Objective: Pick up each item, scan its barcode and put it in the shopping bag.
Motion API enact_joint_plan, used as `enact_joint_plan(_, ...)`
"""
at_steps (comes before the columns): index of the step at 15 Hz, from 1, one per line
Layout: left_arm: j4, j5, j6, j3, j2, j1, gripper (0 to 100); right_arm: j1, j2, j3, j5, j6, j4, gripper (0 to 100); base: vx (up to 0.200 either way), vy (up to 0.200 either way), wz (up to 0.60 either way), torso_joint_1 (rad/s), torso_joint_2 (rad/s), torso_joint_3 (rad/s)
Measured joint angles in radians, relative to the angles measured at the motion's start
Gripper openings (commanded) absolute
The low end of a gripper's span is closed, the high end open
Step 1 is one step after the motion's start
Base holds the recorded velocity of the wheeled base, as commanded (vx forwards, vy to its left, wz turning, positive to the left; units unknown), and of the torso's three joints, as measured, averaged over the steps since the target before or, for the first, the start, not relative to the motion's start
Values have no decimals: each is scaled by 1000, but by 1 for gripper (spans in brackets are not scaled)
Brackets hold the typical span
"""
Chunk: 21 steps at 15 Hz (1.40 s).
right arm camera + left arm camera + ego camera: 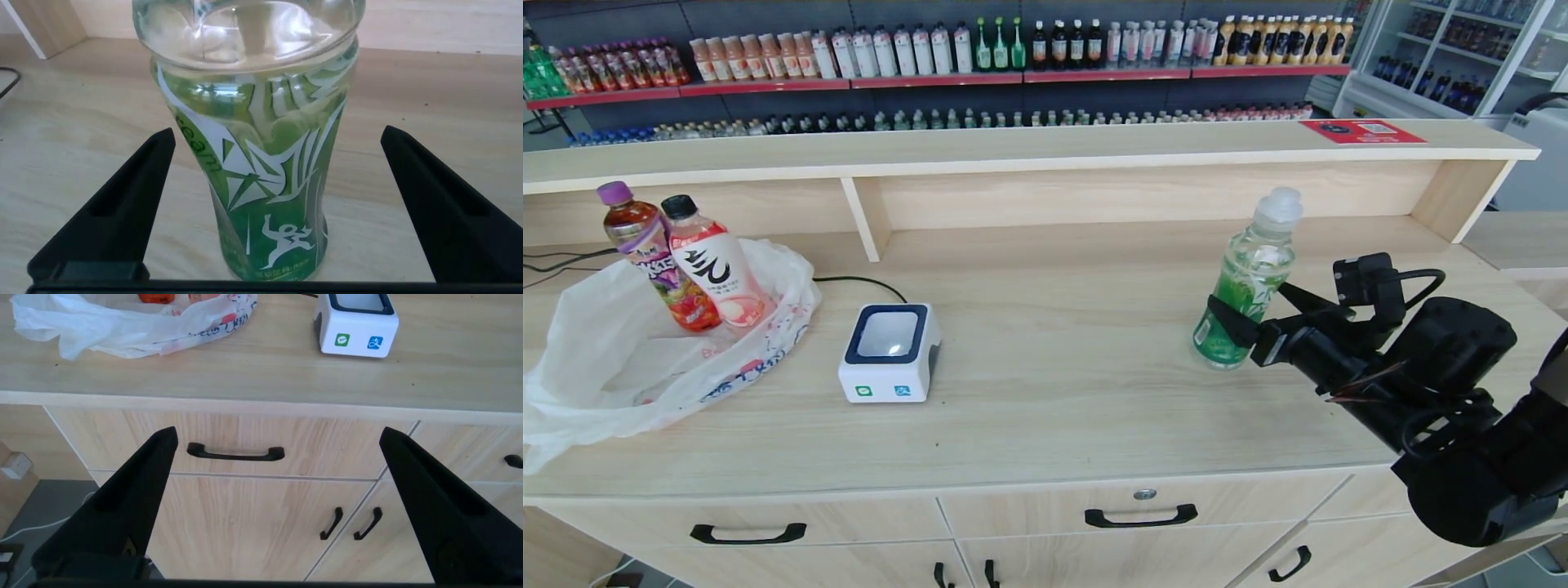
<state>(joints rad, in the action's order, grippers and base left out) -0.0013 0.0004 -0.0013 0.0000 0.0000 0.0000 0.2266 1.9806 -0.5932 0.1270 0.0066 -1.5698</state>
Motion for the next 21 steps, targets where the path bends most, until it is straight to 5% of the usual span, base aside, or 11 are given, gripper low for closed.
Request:
enact_joint_plan(15,0,0,1,0,0,0,100,0,85,-140,-10,33,0,100,0,0,0,0,0,0)
enact_joint_plan(16,0,0,1,0,0,0,100,1,86,-139,-10,39,0,0,0,0,0,0,0,0)
enact_joint_plan(21,0,0,0,0,0,0,100,-7,79,-140,-10,45,1,0,0,0,0,0,0,0)
